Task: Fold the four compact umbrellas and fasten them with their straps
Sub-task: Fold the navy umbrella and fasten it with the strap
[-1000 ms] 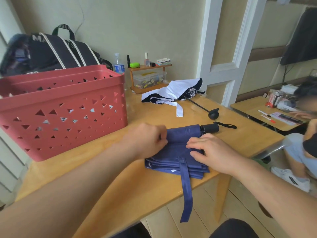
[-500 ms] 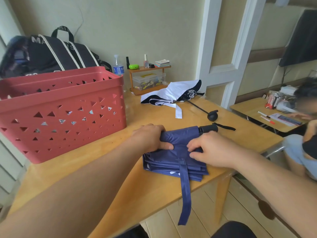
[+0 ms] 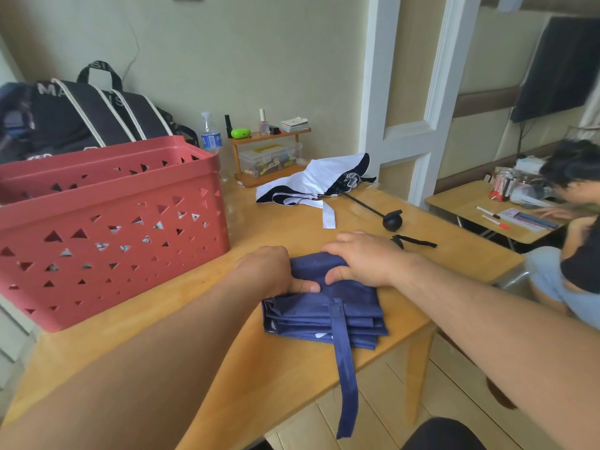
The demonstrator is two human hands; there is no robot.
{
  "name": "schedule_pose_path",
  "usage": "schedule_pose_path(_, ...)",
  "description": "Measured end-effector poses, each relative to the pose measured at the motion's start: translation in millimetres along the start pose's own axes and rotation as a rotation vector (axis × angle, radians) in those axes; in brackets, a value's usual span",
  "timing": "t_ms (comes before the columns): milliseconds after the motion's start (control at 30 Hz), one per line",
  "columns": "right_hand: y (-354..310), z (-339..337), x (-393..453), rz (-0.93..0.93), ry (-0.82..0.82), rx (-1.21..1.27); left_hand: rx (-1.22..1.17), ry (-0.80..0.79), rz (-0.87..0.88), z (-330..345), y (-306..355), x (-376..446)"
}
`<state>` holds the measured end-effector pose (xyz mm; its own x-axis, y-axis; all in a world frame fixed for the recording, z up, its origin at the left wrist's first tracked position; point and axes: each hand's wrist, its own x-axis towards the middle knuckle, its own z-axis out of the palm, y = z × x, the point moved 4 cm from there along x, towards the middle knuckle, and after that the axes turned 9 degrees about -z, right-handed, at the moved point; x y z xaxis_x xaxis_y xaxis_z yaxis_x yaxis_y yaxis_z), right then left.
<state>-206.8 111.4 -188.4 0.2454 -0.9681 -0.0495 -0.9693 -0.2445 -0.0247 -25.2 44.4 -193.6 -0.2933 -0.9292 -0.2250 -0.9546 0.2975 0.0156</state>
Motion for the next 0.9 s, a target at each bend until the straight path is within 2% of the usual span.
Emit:
schedule_pose_path(133,18.8,-0.1,-16.3,0.069,-0.012,-0.040,0.063,0.019,0.002,-2.6,4.6,-5.3)
schedule_pose_path(300,13.2,-3.2,-26.8,0.029,0.072,-0.100,0.120,0.108,0.010,-12.9,5.7,-20.8)
schedule_pose_path(733,-35.6,-80.2,-76.8,0.055,0.296,-0.205,0.153,0.371,0.036,-75.6,-8.2,-90.0)
schedule_pose_path(900,-66.9,-116.7,-99.8,0.071,0.314,-0.222,0.233,0.438,0.081,-103.3,-21.1,-134.2)
